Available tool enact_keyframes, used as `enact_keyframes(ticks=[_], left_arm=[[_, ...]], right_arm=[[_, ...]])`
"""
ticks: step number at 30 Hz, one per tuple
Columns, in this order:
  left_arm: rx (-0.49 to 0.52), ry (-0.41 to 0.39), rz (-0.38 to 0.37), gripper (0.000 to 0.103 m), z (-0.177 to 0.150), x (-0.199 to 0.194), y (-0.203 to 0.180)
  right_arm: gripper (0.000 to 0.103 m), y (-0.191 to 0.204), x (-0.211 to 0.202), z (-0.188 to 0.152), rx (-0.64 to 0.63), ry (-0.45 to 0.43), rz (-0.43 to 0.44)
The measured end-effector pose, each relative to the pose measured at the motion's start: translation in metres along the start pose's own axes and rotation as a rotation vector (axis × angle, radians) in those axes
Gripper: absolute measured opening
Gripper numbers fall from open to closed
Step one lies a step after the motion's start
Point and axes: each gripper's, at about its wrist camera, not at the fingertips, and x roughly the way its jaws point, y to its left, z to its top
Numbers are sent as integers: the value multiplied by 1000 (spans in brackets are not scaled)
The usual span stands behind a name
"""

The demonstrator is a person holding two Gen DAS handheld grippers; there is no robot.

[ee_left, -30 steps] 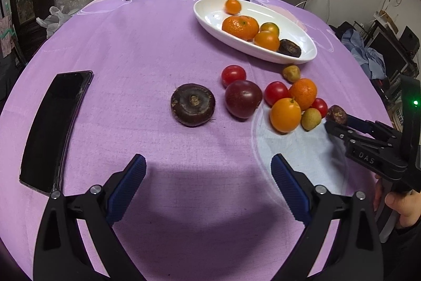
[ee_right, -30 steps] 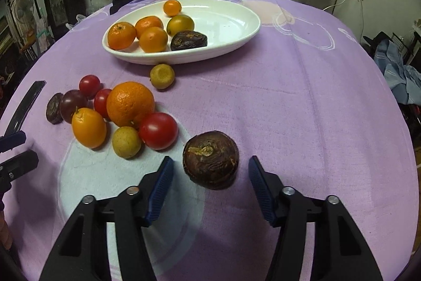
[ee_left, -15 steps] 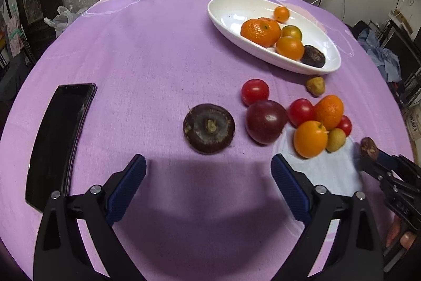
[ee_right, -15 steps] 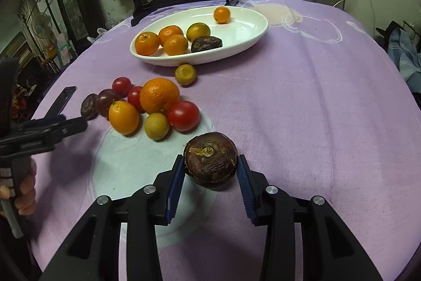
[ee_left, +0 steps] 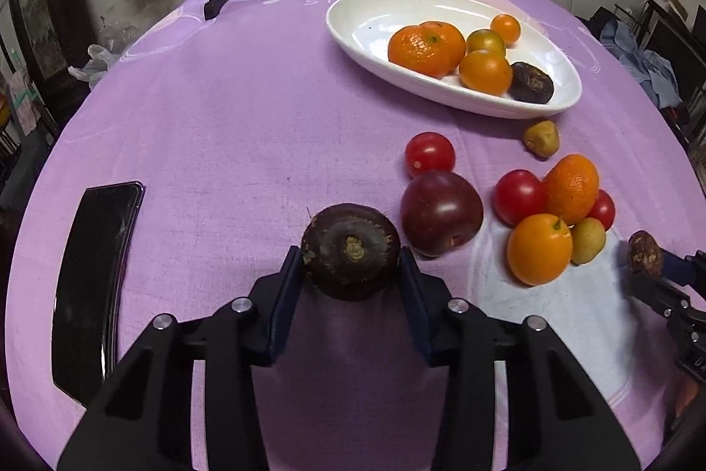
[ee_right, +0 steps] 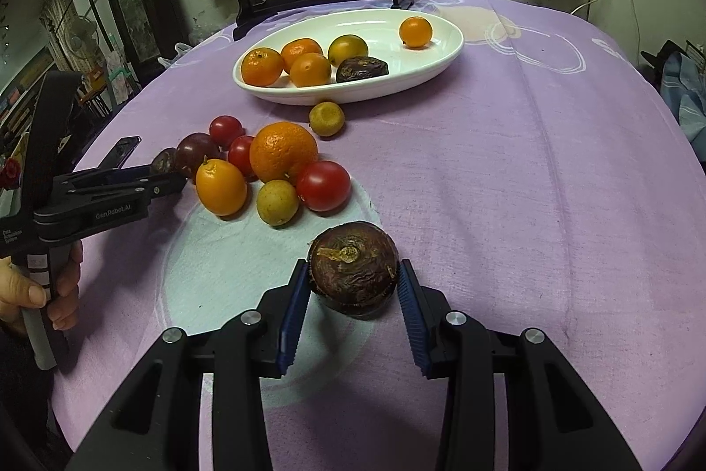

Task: Organize fruits
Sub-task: 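Carry both dark brown fruits over the white plate and lower them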

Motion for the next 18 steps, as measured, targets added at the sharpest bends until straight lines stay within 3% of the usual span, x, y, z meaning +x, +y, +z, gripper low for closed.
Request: enact_keyframes(ticks=[9, 18], left_arm=[[-28, -15, -65, 43, -9, -21, 5], [38, -135, -160, 43, 3, -77, -13]], right_arm=[[41, 1, -4, 0, -5, -24, 19], [41, 6, -26, 9, -6, -85, 56]])
